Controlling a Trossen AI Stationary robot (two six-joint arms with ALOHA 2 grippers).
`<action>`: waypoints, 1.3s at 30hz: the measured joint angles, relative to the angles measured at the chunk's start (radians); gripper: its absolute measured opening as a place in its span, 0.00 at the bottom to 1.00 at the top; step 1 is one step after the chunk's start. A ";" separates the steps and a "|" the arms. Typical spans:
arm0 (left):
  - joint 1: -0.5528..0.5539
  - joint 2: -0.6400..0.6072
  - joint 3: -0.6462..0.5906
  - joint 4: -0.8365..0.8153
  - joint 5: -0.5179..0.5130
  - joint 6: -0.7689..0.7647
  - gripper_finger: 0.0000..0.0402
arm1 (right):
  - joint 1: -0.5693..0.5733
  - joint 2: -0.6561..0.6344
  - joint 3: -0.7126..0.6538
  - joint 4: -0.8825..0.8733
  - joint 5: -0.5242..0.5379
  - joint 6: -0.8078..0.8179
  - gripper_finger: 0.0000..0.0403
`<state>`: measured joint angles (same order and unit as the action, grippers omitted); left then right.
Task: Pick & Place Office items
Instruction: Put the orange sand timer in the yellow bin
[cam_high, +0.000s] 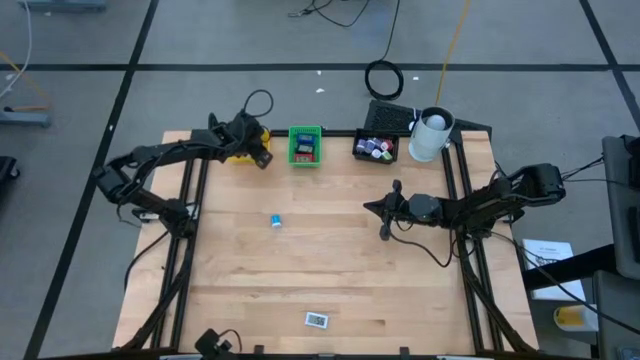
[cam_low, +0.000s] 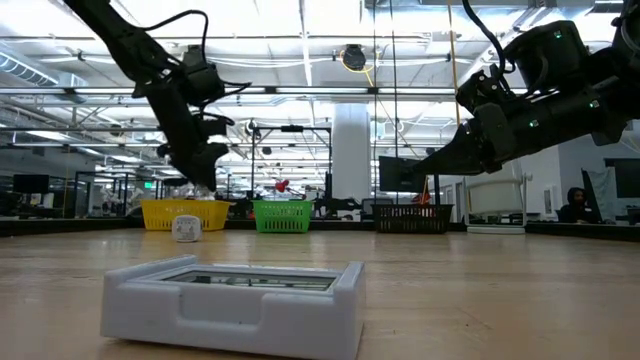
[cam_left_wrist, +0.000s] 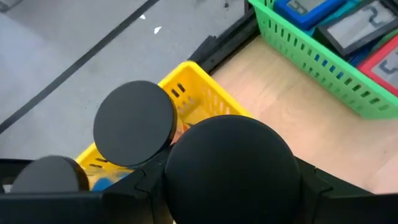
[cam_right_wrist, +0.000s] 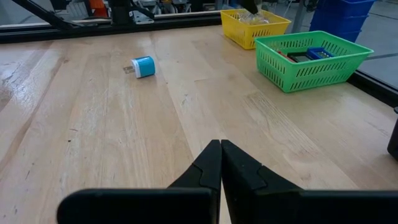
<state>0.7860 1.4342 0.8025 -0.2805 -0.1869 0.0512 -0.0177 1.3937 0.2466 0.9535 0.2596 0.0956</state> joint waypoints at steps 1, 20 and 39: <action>0.000 0.000 0.000 -0.001 0.003 0.000 0.50 | 0.000 0.000 0.000 0.000 0.000 0.000 0.00; -0.001 -0.009 0.003 -0.009 0.030 0.043 0.71 | 0.000 0.000 0.000 0.000 0.000 0.000 0.00; -0.071 -0.173 0.055 -0.085 0.069 0.178 0.49 | 0.000 0.000 0.000 0.004 0.000 -0.003 0.00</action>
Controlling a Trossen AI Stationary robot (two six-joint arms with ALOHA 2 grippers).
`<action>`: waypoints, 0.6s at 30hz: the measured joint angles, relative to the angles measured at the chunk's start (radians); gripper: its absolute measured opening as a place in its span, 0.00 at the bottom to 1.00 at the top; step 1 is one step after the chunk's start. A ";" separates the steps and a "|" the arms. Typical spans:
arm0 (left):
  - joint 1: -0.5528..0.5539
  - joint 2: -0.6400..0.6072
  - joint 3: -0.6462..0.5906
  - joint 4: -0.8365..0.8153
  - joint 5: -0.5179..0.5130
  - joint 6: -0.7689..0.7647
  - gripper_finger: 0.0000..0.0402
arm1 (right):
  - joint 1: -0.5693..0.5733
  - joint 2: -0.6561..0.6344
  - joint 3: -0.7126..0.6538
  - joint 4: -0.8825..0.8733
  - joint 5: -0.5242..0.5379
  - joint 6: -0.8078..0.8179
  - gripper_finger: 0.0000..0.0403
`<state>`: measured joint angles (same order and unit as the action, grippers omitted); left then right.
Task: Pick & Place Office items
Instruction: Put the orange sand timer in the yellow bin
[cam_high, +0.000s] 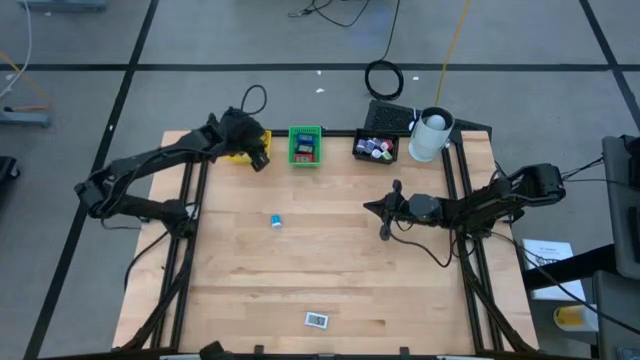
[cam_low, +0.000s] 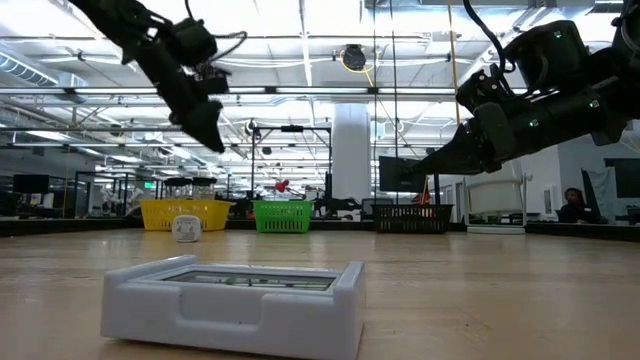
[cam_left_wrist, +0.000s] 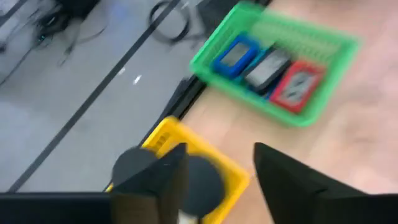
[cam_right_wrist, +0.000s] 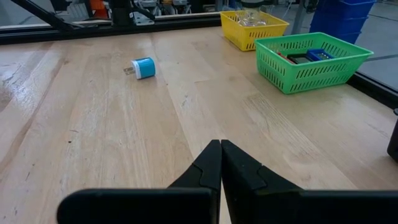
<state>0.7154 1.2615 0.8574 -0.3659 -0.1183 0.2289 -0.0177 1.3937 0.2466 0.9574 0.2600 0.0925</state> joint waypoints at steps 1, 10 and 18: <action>-0.007 -0.017 0.000 0.001 0.033 0.003 0.44 | 0.000 0.000 0.000 0.001 0.000 0.000 0.00; -0.142 -0.109 -0.131 0.218 0.254 0.006 0.05 | 0.000 0.000 0.000 0.001 -0.095 0.000 0.00; -0.312 -0.117 -0.440 0.757 0.342 -0.032 0.06 | 0.000 0.000 0.000 0.022 -0.100 0.000 0.04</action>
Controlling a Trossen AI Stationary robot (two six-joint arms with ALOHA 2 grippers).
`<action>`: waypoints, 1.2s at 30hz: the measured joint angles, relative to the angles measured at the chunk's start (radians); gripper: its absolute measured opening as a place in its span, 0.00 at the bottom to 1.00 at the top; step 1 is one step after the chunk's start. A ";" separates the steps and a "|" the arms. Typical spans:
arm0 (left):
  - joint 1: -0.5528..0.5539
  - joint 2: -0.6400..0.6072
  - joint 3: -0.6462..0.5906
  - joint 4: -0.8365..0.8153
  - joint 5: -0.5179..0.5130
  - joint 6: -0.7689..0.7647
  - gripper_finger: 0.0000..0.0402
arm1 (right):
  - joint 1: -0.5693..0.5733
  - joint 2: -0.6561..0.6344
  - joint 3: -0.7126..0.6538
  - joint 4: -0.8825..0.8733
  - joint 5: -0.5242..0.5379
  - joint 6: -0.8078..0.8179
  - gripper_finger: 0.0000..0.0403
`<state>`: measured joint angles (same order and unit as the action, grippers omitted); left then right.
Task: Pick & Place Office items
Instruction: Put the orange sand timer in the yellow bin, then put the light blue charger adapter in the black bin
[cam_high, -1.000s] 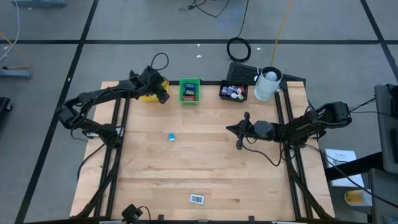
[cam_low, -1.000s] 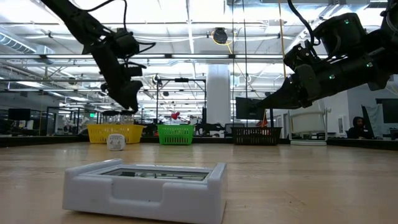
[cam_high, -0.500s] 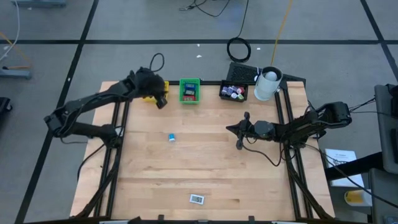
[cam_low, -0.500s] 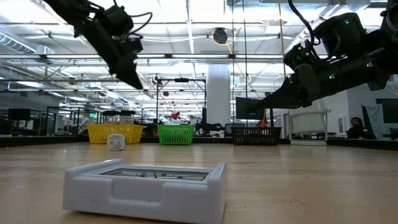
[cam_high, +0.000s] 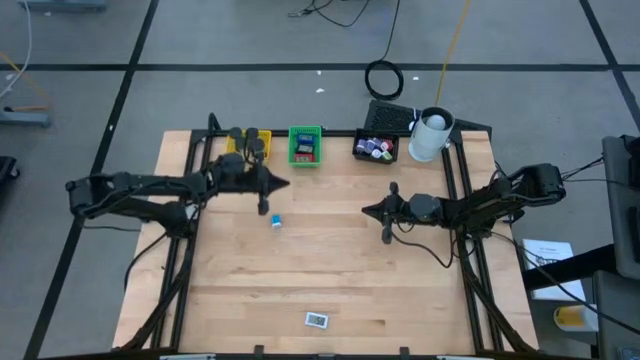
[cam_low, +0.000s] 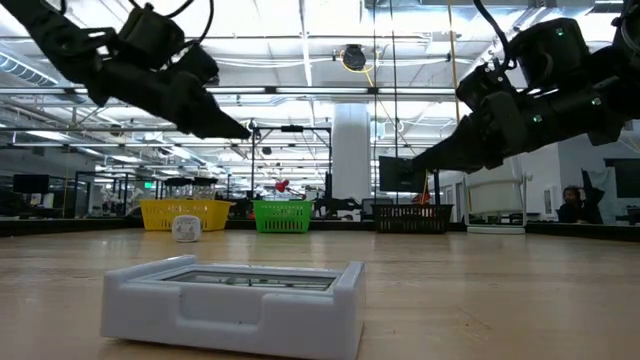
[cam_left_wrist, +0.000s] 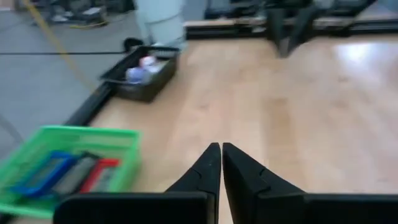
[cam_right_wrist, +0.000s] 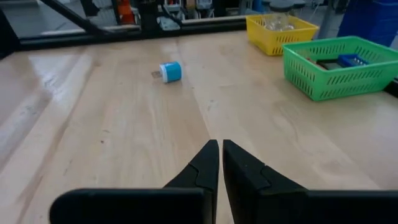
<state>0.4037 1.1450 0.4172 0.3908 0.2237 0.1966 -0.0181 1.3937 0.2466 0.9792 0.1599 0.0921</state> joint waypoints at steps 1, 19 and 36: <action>-0.023 0.000 -0.015 0.022 0.004 -0.025 0.06 | 0.000 0.000 0.000 0.008 0.000 0.000 0.04; -0.419 -0.021 0.027 -0.549 -0.406 -0.082 0.42 | 0.000 0.000 0.000 0.012 -0.001 -0.007 0.03; -0.371 0.121 0.141 -0.586 -0.345 0.188 0.79 | 0.000 0.000 0.000 0.003 -0.004 -0.008 0.03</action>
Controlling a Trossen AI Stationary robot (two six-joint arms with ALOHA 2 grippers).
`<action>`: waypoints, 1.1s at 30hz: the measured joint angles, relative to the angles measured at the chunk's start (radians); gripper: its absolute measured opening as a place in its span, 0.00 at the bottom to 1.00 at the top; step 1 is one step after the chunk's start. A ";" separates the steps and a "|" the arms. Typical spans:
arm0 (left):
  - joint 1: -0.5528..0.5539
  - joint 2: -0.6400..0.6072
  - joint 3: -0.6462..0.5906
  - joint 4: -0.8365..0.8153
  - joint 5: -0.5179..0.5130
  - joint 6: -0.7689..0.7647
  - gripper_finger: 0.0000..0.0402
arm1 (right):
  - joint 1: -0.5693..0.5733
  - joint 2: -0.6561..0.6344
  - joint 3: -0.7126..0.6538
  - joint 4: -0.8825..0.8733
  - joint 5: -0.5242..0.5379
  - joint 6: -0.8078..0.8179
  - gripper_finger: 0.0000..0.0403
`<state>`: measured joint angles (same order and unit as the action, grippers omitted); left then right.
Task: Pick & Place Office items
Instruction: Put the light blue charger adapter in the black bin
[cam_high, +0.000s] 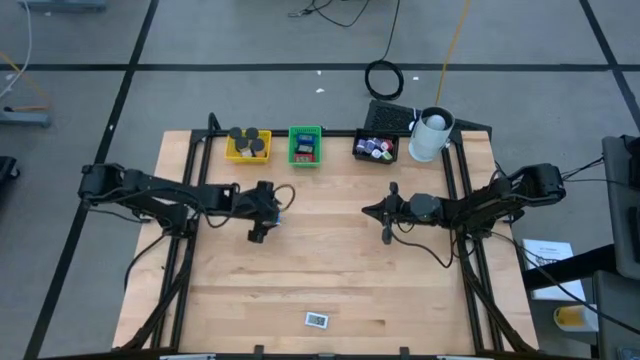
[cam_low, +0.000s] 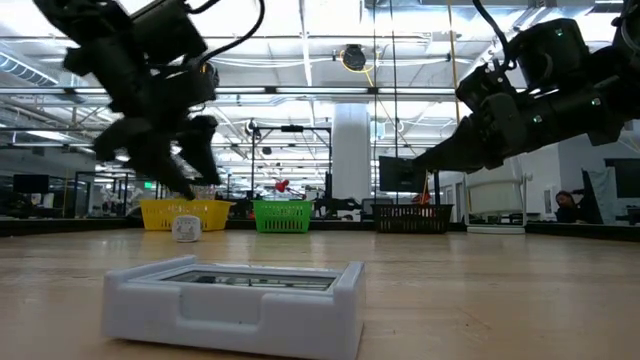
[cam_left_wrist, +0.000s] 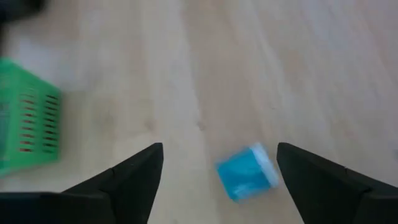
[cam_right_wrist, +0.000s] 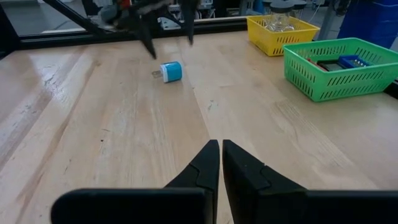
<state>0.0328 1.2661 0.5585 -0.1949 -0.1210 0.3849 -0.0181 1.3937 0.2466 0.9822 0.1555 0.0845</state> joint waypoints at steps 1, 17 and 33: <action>0.017 -0.001 0.014 0.006 0.001 -0.012 0.78 | 0.000 0.000 0.000 -0.003 0.000 0.000 0.03; 0.134 0.205 0.078 -0.010 0.135 -0.140 0.21 | 0.000 0.000 0.000 -0.008 0.000 -0.002 0.00; 0.032 0.088 0.078 -0.229 0.120 -0.308 0.10 | 0.000 0.000 0.000 -0.008 0.000 0.000 0.00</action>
<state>0.0644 1.3537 0.6365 -0.4236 -0.0010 0.0764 -0.0179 1.3937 0.2466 0.9745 0.1551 0.0849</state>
